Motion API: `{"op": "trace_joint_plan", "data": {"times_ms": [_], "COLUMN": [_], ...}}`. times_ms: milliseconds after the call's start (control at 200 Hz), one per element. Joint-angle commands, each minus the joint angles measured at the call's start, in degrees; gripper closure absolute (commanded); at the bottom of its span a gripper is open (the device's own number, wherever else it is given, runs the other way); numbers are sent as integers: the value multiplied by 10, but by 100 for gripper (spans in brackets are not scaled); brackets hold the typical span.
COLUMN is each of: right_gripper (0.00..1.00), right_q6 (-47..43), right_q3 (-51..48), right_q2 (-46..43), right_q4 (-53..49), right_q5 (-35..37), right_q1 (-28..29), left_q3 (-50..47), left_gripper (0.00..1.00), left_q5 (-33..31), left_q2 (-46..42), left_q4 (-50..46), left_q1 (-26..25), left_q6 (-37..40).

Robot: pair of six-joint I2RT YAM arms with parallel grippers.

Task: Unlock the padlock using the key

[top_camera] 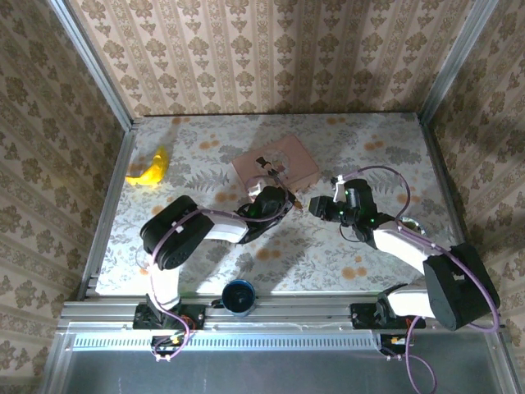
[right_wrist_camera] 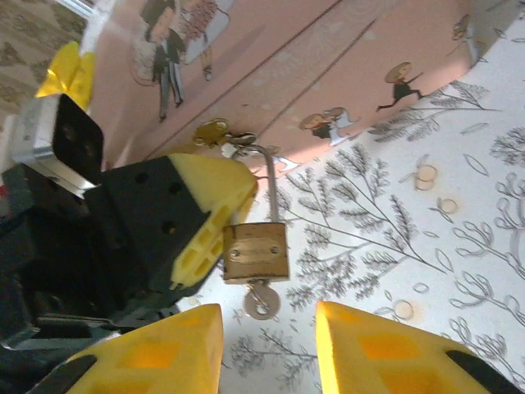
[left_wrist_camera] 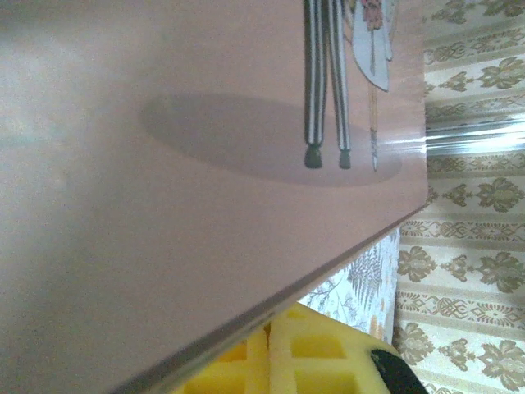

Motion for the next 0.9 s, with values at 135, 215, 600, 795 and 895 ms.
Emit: {"op": "trace_joint_plan", "data": {"times_ms": [135, 215, 600, 795, 895], "right_gripper": [66, 67, 67, 67, 67], "right_q6": [-142, -162, -221, -237, -245], "right_q3": [79, 100, 164, 180, 188], "right_q2": [-26, -14, 54, 87, 104], "right_q4": [-218, -246, -285, -283, -279], "right_q5": [128, 157, 227, 248, 260], "right_q1": [61, 79, 161, 177, 181], "left_q3": [21, 23, 26, 27, 29], "left_gripper": [100, 100, 100, 100, 100], "left_q5": [56, 61, 84, 89, 92], "left_q2": [-41, -41, -38, -35, -33], "left_q4": [-114, -122, -140, -139, -137], "left_q1": [3, 3, 9, 10, 11], "left_q6": [-48, -53, -71, -73, -74]}}
